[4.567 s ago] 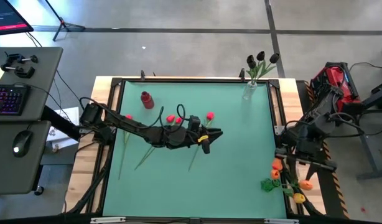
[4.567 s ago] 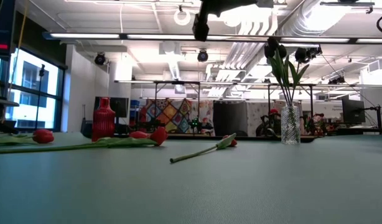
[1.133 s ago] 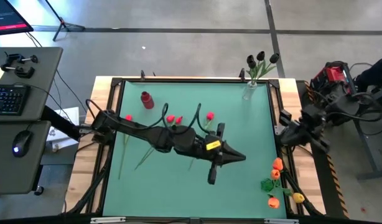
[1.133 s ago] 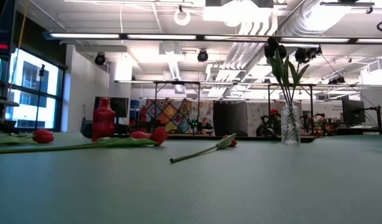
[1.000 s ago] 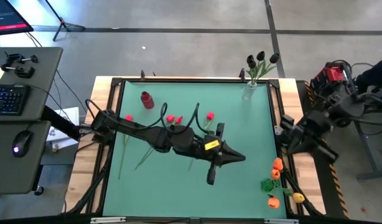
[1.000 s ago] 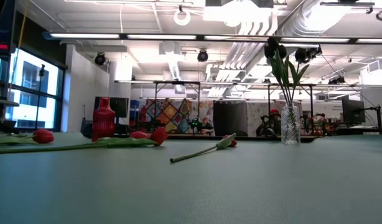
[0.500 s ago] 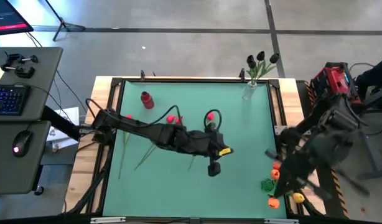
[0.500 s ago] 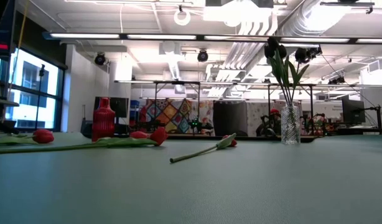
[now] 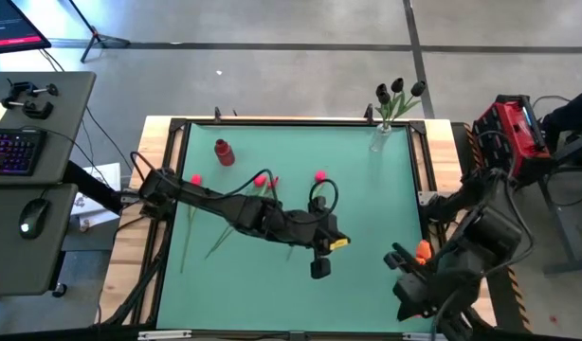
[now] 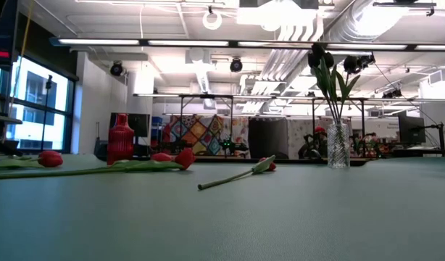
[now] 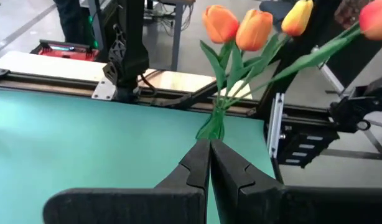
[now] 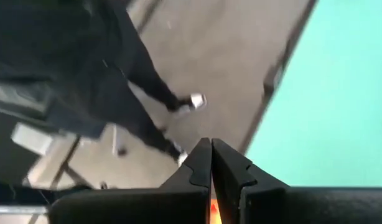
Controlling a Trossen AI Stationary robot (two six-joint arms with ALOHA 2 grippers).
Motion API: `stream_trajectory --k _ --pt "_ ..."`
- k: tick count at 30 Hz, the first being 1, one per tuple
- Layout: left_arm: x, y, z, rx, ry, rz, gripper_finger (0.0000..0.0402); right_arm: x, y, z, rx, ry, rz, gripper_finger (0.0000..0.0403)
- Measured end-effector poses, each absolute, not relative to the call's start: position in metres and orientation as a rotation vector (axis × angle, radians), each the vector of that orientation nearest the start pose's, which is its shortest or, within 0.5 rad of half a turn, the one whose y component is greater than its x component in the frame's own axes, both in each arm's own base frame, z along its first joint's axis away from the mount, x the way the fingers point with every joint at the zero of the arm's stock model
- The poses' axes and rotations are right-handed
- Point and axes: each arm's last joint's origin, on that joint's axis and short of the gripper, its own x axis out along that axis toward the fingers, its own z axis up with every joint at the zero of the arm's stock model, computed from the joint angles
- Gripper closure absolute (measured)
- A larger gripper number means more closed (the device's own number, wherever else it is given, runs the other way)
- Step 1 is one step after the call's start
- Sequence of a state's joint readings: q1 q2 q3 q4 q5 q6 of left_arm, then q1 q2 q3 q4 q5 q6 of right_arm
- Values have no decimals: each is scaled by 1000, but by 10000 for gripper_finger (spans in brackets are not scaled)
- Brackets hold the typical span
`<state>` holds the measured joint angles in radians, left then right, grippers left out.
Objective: Sort flowers into vase by color
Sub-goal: Put the orange tulip into the green vase
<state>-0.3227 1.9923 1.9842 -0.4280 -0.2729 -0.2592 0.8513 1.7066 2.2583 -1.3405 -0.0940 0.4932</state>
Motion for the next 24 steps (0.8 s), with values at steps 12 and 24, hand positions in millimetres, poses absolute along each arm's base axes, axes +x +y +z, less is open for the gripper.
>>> stream_trajectory --k 12,24 --pt "433 -151 361 -102 426 34 401 169 224 464 38 1149 555 403" --pt "435 -148 363 -129 390 83 401 156 208 495 28 857 549 403"
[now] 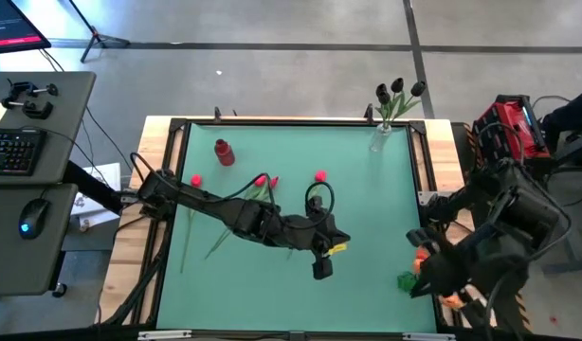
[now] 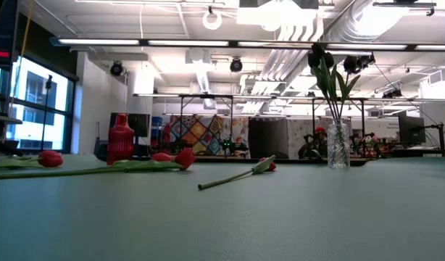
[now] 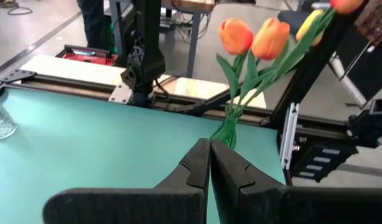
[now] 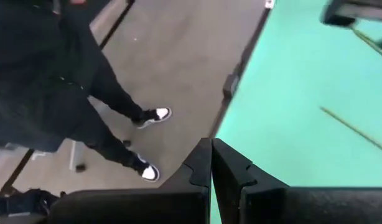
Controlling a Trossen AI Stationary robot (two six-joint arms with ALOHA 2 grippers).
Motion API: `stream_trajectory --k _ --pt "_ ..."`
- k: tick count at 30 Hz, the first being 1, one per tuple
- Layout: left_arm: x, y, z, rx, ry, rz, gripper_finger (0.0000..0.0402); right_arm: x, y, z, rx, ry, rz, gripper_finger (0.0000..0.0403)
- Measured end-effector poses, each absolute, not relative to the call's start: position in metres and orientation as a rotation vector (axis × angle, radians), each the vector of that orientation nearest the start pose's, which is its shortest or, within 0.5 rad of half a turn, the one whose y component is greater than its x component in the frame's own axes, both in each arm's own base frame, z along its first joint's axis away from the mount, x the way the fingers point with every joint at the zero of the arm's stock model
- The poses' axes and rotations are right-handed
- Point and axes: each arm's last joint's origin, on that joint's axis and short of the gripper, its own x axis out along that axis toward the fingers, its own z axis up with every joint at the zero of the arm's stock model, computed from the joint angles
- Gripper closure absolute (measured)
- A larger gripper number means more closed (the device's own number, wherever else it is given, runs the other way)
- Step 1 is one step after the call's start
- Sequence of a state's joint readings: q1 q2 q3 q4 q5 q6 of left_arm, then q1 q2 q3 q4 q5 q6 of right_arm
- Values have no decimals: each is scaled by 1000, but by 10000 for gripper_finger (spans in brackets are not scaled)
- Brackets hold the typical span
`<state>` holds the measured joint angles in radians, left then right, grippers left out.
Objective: Sort flowers into vase by color
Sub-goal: Put the orange tulip into the green vase, then put the red tulip into the red vase
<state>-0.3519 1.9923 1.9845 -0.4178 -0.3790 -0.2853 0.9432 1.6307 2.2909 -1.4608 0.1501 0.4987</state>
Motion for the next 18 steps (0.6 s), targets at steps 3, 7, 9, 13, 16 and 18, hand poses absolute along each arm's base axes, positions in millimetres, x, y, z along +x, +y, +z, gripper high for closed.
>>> stream_trajectory --k 3,7,9,13,16,18 --pt "436 -149 366 -139 366 81 401 147 200 498 26 880 524 403" --pt "436 -148 366 -137 359 102 401 140 192 501 32 874 506 403" --pt "436 -148 366 -135 356 118 401 139 190 506 43 837 496 403" --pt "436 -146 366 -158 344 194 401 136 182 523 95 694 470 403" --pt "432 -139 367 -226 343 290 401 133 172 537 136 554 444 403" --pt "430 -128 367 -287 367 352 396 129 163 544 162 479 375 403"
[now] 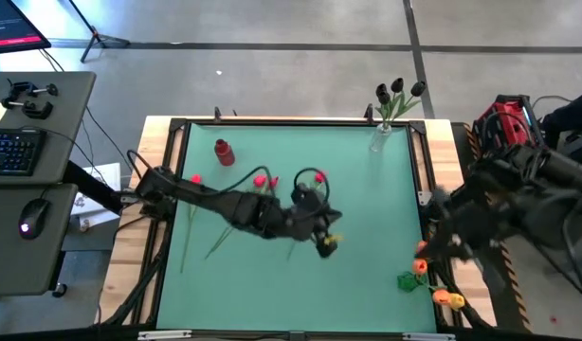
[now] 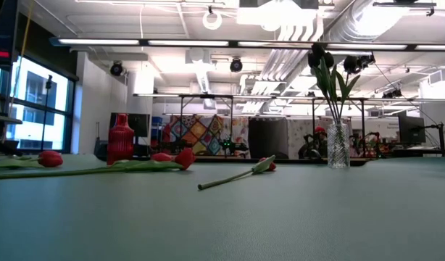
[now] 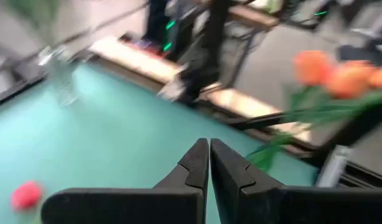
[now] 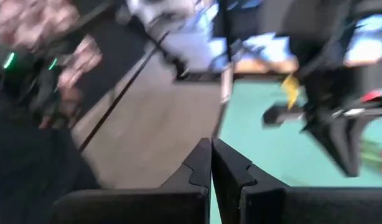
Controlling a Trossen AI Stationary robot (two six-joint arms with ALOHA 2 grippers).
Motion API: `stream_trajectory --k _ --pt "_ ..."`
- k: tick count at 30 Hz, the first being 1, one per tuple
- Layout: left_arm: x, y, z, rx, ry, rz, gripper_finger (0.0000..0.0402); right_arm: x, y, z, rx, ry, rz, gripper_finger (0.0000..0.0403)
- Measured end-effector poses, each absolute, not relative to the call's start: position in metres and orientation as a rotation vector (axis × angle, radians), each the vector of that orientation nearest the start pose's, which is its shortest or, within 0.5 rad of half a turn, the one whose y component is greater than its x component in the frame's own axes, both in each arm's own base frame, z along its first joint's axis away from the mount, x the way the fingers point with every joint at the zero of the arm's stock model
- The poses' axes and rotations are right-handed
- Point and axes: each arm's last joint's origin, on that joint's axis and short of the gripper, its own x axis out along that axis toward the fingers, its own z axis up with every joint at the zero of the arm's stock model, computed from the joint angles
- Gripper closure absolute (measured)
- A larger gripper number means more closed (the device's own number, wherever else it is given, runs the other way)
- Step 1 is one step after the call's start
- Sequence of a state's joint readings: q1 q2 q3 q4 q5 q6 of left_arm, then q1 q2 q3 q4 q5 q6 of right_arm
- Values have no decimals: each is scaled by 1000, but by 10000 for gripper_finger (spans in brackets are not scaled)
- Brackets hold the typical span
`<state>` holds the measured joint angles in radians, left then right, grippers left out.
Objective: Sort flowers into vase by color
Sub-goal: Put the red tulip into the red vase
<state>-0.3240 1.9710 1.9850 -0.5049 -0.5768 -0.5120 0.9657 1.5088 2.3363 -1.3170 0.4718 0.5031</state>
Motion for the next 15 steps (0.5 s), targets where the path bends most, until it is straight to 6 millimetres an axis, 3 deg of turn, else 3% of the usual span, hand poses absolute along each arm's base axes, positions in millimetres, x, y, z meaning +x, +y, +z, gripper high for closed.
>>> stream_trajectory --k 6,11,15 --pt "426 -95 344 -403 590 450 336 122 145 546 160 431 197 402" --pt "413 -75 327 -428 762 602 272 119 133 532 224 508 -5 402" --pt "401 -63 319 -418 868 739 245 126 131 526 264 503 -40 386"
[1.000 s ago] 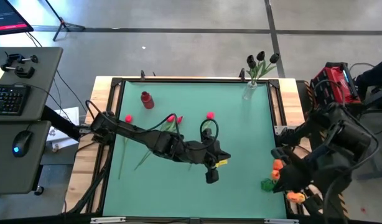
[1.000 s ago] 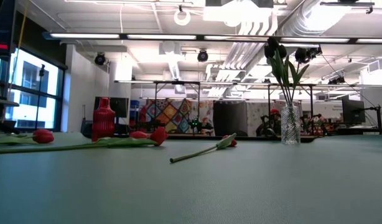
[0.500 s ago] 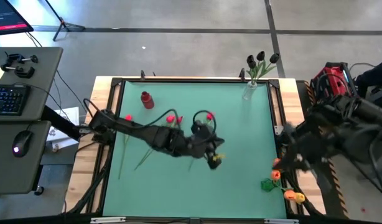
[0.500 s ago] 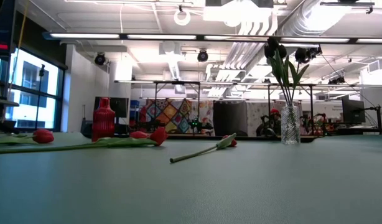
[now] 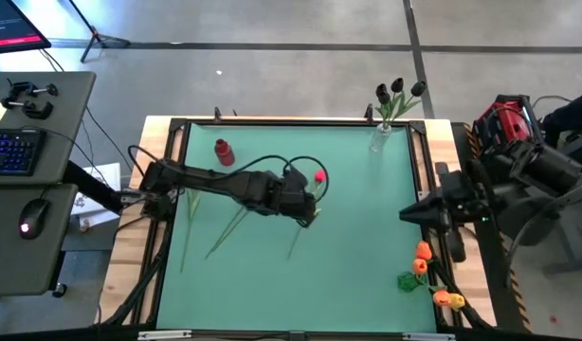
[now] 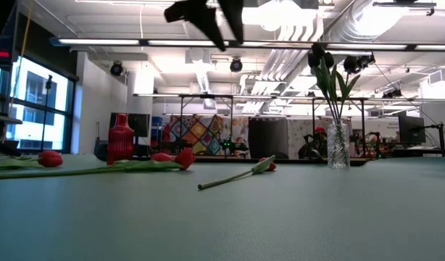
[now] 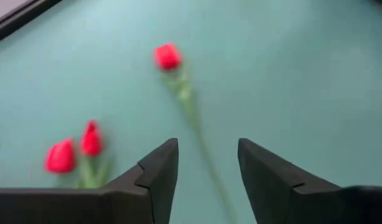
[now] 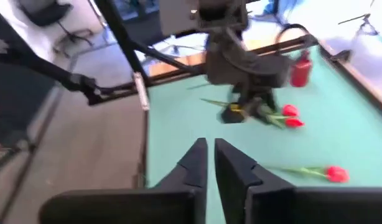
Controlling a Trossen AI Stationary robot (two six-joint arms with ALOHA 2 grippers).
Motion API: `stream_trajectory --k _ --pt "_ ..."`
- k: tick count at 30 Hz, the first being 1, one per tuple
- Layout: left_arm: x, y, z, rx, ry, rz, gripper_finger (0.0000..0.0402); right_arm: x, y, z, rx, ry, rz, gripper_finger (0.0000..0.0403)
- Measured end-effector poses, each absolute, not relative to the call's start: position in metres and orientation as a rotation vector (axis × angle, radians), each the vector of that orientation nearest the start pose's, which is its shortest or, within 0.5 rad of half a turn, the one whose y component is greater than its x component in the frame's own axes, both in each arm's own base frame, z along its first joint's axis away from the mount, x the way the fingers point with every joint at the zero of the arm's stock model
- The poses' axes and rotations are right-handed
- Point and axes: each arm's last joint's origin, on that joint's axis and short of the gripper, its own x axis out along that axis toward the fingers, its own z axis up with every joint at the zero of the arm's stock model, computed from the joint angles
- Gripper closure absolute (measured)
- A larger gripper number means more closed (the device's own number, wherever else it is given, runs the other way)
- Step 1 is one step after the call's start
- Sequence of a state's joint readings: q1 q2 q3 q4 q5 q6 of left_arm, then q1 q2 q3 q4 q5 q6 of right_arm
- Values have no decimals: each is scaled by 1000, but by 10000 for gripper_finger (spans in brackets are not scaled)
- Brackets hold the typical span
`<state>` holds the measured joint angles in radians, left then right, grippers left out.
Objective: Sort flowers into vase by color
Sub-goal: Put the red tulip into the red vase
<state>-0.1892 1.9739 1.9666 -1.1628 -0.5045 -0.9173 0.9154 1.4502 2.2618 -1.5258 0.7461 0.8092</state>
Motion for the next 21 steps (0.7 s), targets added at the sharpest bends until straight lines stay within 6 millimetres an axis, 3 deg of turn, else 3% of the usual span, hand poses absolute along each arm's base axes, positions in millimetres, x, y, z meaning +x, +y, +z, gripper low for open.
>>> stream_trajectory --k 5,12,17,21 --pt "391 -53 313 -371 992 776 241 133 128 510 298 571 -118 324" --pt "386 -31 309 -359 1191 677 241 161 133 480 312 603 -257 234" --pt "388 -15 307 -307 1233 620 241 184 136 466 375 543 -328 208" --pt "404 0 289 -304 1167 556 241 196 137 454 416 508 -381 206"
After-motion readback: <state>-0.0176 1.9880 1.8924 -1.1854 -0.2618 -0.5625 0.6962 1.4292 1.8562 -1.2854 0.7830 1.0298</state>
